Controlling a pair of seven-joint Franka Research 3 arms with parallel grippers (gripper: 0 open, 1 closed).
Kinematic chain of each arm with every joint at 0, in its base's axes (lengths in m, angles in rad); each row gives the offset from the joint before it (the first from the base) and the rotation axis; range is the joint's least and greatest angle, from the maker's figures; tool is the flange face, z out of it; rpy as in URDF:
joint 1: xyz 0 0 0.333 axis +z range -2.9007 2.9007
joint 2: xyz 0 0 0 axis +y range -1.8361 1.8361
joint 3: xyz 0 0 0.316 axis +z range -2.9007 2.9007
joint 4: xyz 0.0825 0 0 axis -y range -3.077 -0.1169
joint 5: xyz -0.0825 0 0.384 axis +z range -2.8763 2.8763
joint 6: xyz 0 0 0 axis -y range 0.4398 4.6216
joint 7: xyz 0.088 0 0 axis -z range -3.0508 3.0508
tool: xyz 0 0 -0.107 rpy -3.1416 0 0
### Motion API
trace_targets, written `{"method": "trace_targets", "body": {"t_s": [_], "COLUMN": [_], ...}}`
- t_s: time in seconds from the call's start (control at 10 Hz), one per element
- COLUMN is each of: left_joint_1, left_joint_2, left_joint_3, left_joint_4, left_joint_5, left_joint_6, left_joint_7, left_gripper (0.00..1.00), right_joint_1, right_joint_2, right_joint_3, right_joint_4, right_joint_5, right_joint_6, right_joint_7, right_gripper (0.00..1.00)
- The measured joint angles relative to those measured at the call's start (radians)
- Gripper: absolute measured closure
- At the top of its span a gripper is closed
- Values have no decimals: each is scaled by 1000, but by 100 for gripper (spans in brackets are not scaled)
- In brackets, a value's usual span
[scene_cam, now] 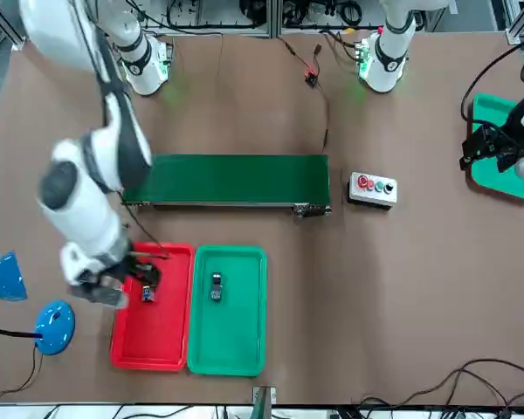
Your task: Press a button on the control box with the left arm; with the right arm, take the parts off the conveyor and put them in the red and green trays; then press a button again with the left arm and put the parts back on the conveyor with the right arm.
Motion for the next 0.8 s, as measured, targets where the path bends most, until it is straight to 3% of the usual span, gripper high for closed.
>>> {"method": "trace_targets", "body": {"t_s": [0.2,0.5,0.8], "left_joint_1": [-2,-8,-8], "left_joint_2": [1,3,-36], "left_joint_3": [-1,-3,-13], "left_joint_4": [-2,-22,-175], "left_joint_5": [0,0,0], "left_joint_6": [0,1,54], "left_joint_7": [0,-2,-7], "left_gripper": [32,80,93], "right_joint_1": [-63,-138,-206], "right_joint_2": [-113,-265,-408], "right_joint_3": [0,1,1], "right_joint_4": [0,-6,-89], "right_joint_5": [0,62,102], "right_joint_6": [-140,-362,-436], "right_joint_7": [-51,-205,-266], "right_gripper": [0,0,0]}}
